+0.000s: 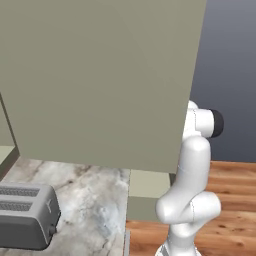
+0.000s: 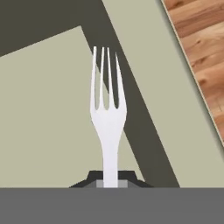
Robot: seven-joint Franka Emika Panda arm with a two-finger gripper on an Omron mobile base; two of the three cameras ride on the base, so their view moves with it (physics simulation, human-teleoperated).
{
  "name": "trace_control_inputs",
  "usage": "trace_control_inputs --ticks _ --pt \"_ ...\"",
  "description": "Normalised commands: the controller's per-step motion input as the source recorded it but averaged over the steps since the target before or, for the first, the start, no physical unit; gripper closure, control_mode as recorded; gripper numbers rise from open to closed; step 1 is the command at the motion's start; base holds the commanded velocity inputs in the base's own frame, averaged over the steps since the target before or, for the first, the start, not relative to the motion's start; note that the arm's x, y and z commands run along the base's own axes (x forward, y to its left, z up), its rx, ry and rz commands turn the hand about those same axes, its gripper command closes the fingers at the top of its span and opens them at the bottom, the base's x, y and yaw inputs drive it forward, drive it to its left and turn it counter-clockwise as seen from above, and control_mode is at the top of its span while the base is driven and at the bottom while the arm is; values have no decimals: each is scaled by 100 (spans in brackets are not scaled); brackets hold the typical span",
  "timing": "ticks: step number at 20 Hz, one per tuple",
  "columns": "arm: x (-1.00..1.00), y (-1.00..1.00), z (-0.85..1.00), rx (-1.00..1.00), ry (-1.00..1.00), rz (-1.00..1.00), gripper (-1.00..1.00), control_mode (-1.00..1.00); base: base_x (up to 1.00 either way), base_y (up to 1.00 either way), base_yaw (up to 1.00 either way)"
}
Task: Organize the utensils by type. Pick up the wooden spoons from the counter and place them in the open cabinet. Then pick up the metallic utensils from the counter and place them in the open drawer.
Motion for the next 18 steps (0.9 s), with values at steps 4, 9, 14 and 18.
trace_control_inputs --ticks 4,9,14,18 --pt "-14 -62 -49 -4 0 0 100 -100 0 0 0" --pt "-14 -63 -49 -2 2 0 100 -100 0 0 0" --pt "-5 -45 -46 0 3 0 100 -100 0 0 0" --pt "-2 -42 -40 0 0 0 100 -100 0 0 0"
